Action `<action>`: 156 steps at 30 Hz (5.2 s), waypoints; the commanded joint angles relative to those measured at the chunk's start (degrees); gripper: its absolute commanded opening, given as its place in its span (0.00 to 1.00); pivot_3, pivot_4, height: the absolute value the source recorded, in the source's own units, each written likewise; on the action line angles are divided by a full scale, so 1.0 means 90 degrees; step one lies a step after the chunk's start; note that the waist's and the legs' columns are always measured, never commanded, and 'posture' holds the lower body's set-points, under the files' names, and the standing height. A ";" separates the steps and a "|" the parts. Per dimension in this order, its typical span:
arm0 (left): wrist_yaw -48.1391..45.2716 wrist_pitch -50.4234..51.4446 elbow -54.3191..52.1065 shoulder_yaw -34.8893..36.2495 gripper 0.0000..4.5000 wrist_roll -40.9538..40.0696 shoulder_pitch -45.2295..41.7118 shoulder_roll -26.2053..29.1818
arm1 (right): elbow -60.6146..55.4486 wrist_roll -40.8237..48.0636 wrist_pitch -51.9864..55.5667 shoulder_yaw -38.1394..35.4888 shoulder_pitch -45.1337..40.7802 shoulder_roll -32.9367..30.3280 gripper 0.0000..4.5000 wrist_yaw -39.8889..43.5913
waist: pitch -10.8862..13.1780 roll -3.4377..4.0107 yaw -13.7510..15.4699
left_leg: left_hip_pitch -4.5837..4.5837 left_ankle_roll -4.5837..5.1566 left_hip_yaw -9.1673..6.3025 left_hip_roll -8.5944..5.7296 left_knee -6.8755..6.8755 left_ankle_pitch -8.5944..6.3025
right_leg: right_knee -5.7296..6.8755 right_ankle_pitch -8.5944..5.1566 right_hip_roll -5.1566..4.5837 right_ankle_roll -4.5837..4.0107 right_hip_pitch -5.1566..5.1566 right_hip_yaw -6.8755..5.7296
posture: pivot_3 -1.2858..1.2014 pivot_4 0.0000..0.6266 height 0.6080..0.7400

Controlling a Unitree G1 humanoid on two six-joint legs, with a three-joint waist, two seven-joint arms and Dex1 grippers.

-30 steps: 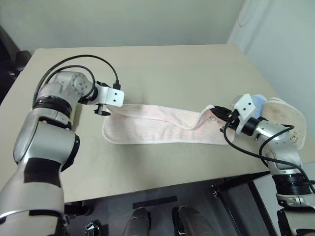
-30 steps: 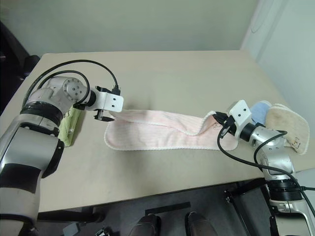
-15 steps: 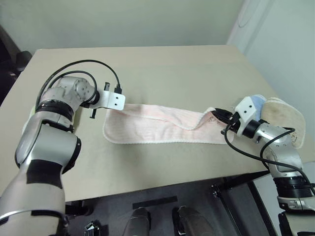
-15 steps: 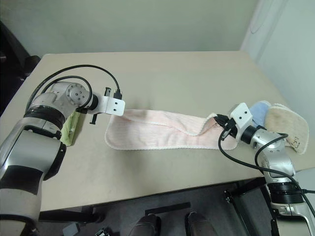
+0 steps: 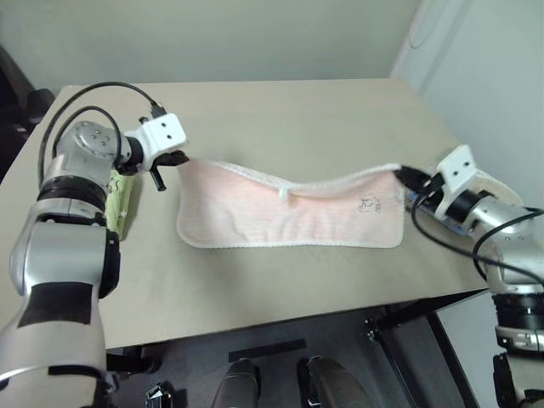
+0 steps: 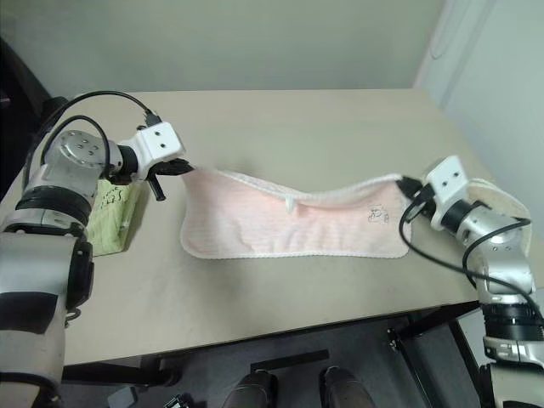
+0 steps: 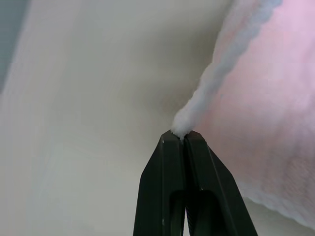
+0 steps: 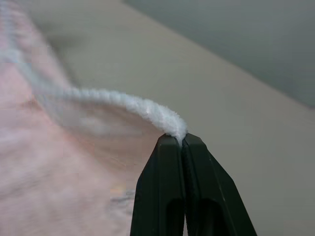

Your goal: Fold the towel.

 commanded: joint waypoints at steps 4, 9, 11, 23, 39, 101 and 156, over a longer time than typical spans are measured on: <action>0.0774 0.0568 -0.0137 0.0898 0.00 -0.0731 -0.0673 0.0078 | 0.1144 -0.0364 -0.0658 -0.0261 -0.1102 -0.0335 0.00 -0.0424 | 0.0000 0.0001 -0.0008 | -0.0002 0.0007 0.0005 -0.0002 -0.0006 0.0005 | -0.0002 0.0007 0.0001 -0.0001 -0.0004 -0.0002 | 0.52 0.24 1.00; 0.1493 0.0716 -0.0141 0.1348 0.00 -0.1045 -0.1053 -0.0075 | 0.2336 -0.0636 -0.1180 -0.0153 -0.2158 -0.0375 0.00 -0.0660 | 0.0004 0.0009 -0.0030 | -0.0003 0.0011 0.0008 -0.0003 -0.0012 0.0008 | 0.0000 0.0014 -0.0007 -0.0001 -0.0017 0.0003 | 0.52 0.24 1.00; 0.1707 0.0682 -0.0147 0.1451 0.00 -0.1106 -0.1155 -0.0112 | 0.2619 -0.0691 -0.1367 -0.0124 -0.2444 -0.0392 0.00 -0.0657 | 0.0005 0.0011 -0.0042 | -0.0006 0.0011 0.0013 -0.0006 -0.0017 0.0008 | 0.0006 0.0018 -0.0006 -0.0004 -0.0035 0.0003 | 0.52 0.24 1.00; -0.0307 0.0713 -0.0282 0.1820 0.00 -0.1638 -0.0868 0.0424 | 0.0991 0.0631 -0.0342 -0.0496 -0.1272 -0.0768 0.00 0.0847 | 0.0000 0.0007 -0.0103 | -0.0015 -0.0070 0.0002 -0.0032 -0.0098 0.0054 | -0.0015 0.0026 -0.0022 -0.0020 -0.0112 0.0020 | 0.52 0.24 1.00; -0.3524 0.1729 -0.0697 0.1481 0.00 -0.1855 0.0597 0.1501 | -0.0934 0.2243 0.1820 -0.0760 0.0510 -0.1483 0.00 0.2237 | 0.0001 0.0013 -0.0174 | -0.0017 -0.0002 -0.0039 -0.0037 -0.0008 0.0018 | 0.0002 0.0072 -0.0011 0.0005 -0.0085 0.0013 | 0.52 0.24 1.00; 0.2838 0.1413 0.0011 -0.0044 0.00 0.0335 0.0390 -0.0777 | 0.2902 -0.0435 0.1509 0.0839 -0.1422 -0.0187 0.00 0.0461 | 0.0006 0.0023 0.0051 | -0.0011 0.0049 -0.0042 -0.0063 -0.0049 0.0125 | -0.0118 0.0239 -0.0030 0.0043 -0.0051 0.0023 | 0.52 0.24 1.00; 0.2433 0.5356 -0.0706 0.3645 0.79 -0.3613 0.0826 -0.0407 | -0.1617 0.3358 0.8063 -0.3647 -0.0777 0.1909 0.99 -0.3062 | 0.0008 0.0028 -0.0011 | -0.0007 0.0049 -0.0027 -0.0168 -0.0100 0.0197 | -0.0105 0.0239 -0.0116 0.0078 -0.0081 0.0015 | 0.52 0.24 1.00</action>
